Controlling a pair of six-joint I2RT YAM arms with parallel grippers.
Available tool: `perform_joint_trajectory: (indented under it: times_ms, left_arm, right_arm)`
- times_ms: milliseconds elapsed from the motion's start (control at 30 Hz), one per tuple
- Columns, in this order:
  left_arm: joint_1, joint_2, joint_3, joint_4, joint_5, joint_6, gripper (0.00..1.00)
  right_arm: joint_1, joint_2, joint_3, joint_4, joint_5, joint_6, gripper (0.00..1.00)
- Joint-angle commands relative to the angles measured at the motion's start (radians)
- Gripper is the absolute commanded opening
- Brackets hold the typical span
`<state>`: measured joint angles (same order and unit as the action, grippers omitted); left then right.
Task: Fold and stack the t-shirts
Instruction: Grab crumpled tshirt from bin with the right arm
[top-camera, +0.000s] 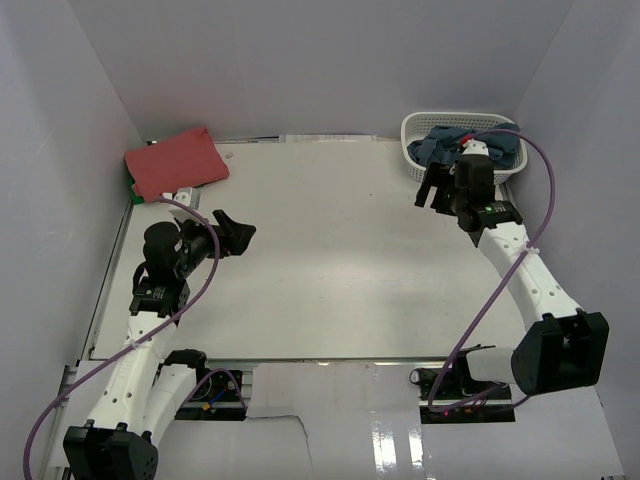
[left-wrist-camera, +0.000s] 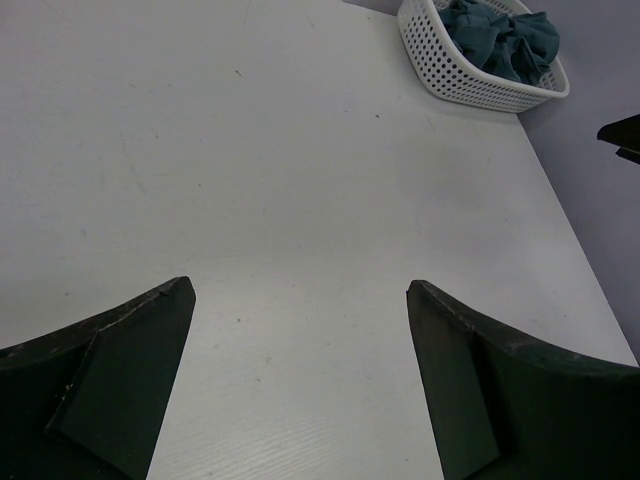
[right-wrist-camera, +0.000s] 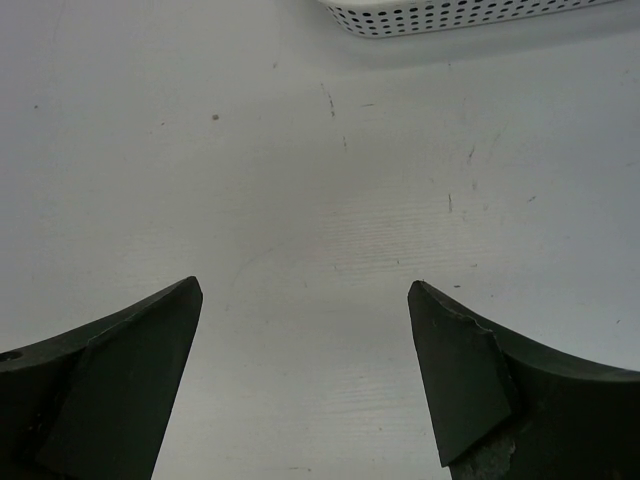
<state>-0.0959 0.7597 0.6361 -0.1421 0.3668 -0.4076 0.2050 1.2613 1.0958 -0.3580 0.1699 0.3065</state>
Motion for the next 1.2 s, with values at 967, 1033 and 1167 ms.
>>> perform_joint_trajectory:
  times_ms: [967,1033,1167]
  left_arm:
    - [-0.013,-0.028,0.008,-0.002,-0.029,0.024,0.98]
    - [-0.013,-0.023,0.010,-0.002,-0.028,0.024,0.98]
    - [-0.015,-0.022,0.010,-0.002,-0.031,0.026,0.98]
  right_arm:
    - [-0.161,0.857,0.832,-0.050,-0.107,0.089,0.88]
    - [-0.167,0.866,0.832,-0.033,-0.121,0.108,0.84]
    - [-0.171,0.892,0.831,0.007,-0.158,0.125,0.82]
